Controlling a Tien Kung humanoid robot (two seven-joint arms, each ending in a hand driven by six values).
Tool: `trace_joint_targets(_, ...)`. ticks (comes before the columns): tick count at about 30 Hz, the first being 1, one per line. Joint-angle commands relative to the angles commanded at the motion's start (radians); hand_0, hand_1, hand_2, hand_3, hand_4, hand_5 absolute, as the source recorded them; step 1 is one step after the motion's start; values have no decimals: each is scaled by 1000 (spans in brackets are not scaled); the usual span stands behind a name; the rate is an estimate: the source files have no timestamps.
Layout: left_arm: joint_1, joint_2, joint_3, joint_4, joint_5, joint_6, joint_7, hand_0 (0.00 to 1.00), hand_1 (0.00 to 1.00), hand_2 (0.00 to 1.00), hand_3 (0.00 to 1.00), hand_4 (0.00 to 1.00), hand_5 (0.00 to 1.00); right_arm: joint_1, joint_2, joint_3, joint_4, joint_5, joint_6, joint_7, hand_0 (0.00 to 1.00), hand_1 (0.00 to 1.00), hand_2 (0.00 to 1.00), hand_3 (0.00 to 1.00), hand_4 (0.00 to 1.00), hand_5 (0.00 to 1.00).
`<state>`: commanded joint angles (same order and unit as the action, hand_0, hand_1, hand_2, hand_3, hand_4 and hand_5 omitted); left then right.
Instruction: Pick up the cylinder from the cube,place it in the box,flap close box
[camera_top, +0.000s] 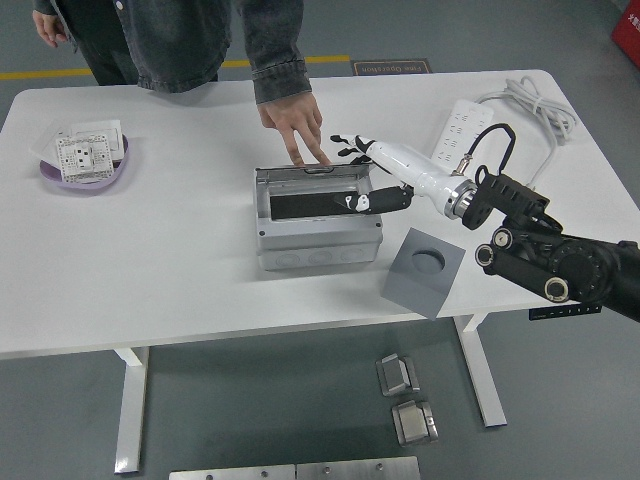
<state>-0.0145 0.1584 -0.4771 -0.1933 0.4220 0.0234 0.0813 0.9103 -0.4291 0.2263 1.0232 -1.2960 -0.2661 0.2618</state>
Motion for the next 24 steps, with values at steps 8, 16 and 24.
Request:
trace_joint_targets(8, -1, -3, 26, 0, -27, 0, -9, 642, 661, 551, 580, 544, 229, -72, -76, 17, 180, -49, -25, -21, 791, 739, 848, 990, 742, 477)
trace_joint_targets(16, -2, -5, 28, 0, -25, -1, -10, 642, 661, 551, 579, 543, 229, -116, -78, 50, 214, -69, -30, -30, 779, 735, 847, 987, 738, 486)
trace_joint_targets(24, 11, -12, -15, 2, 23, -2, 7, 642, 661, 551, 579, 543, 231, -286, -187, 278, 277, -192, -5, -44, 779, 735, 847, 987, 737, 493)
